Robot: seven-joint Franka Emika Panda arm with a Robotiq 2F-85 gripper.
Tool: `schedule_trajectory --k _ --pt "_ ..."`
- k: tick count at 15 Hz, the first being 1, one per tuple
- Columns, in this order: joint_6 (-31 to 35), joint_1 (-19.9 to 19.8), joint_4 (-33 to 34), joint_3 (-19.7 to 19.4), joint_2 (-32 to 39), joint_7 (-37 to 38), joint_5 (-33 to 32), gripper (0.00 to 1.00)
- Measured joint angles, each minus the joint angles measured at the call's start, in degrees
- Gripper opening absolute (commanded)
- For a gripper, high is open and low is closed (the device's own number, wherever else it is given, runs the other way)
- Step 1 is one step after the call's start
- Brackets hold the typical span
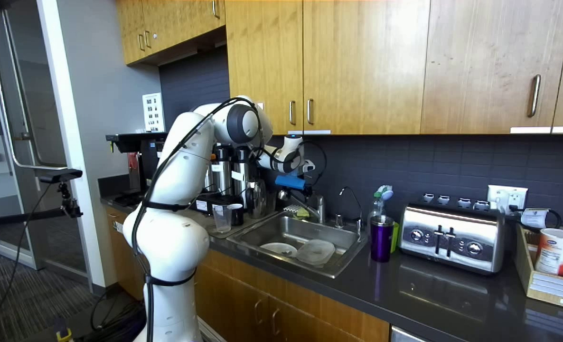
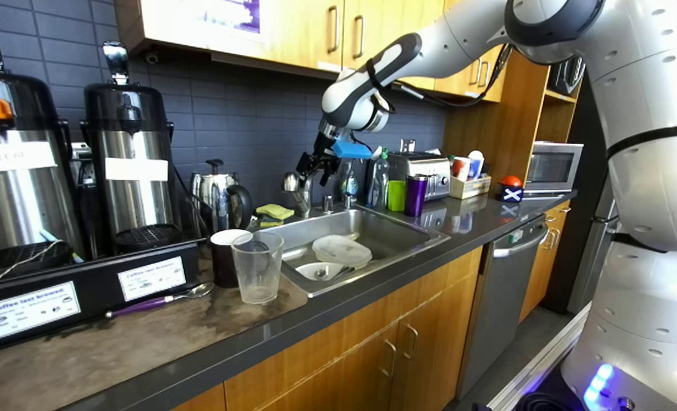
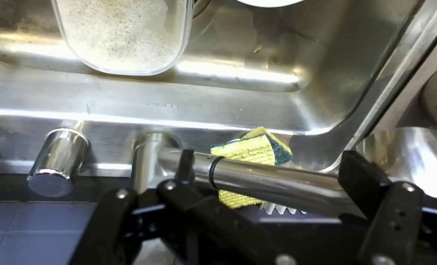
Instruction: Move the faucet head to the left and then push the faucet handle upwards
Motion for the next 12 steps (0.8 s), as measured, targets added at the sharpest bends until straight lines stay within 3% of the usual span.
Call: schedule_trajectory --k 12 --pt "0.6 -0.1 0.4 0.1 1.2 1.6 3.5 1.0"
